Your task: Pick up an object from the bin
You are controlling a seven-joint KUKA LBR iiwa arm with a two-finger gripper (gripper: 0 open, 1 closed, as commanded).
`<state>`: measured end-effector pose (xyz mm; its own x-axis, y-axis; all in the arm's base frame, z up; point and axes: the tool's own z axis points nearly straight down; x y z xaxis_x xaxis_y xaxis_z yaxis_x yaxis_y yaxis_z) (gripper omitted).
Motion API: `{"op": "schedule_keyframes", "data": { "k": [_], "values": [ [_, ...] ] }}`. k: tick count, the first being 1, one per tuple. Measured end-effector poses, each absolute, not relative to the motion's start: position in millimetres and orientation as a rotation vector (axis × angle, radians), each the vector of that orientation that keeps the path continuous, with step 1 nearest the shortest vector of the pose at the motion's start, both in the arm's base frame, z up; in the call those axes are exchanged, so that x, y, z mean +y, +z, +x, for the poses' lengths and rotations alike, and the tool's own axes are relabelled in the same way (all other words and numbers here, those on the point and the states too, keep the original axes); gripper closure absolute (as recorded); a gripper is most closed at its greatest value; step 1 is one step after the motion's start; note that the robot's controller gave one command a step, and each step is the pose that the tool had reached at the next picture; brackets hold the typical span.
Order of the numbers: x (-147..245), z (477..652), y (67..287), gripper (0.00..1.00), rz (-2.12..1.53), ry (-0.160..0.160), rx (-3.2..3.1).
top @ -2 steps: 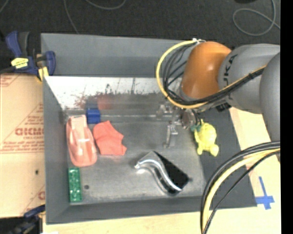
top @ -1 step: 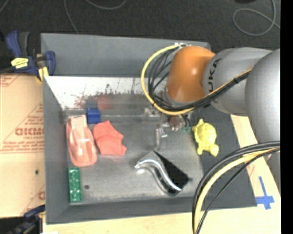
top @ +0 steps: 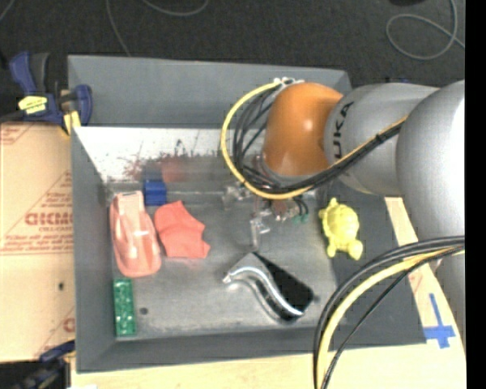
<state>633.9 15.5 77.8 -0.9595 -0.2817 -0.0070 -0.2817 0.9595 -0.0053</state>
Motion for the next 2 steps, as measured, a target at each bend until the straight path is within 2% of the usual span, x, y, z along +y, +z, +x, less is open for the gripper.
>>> {"op": "schedule_keyframes", "data": {
  "k": [1, 2],
  "values": [
    [37, 627.6, 72, 0.0, -0.302, -0.002, 3.116],
    [80, 613.0, 73, 0.0, -0.308, -0.006, 3.116]
  ]
}}
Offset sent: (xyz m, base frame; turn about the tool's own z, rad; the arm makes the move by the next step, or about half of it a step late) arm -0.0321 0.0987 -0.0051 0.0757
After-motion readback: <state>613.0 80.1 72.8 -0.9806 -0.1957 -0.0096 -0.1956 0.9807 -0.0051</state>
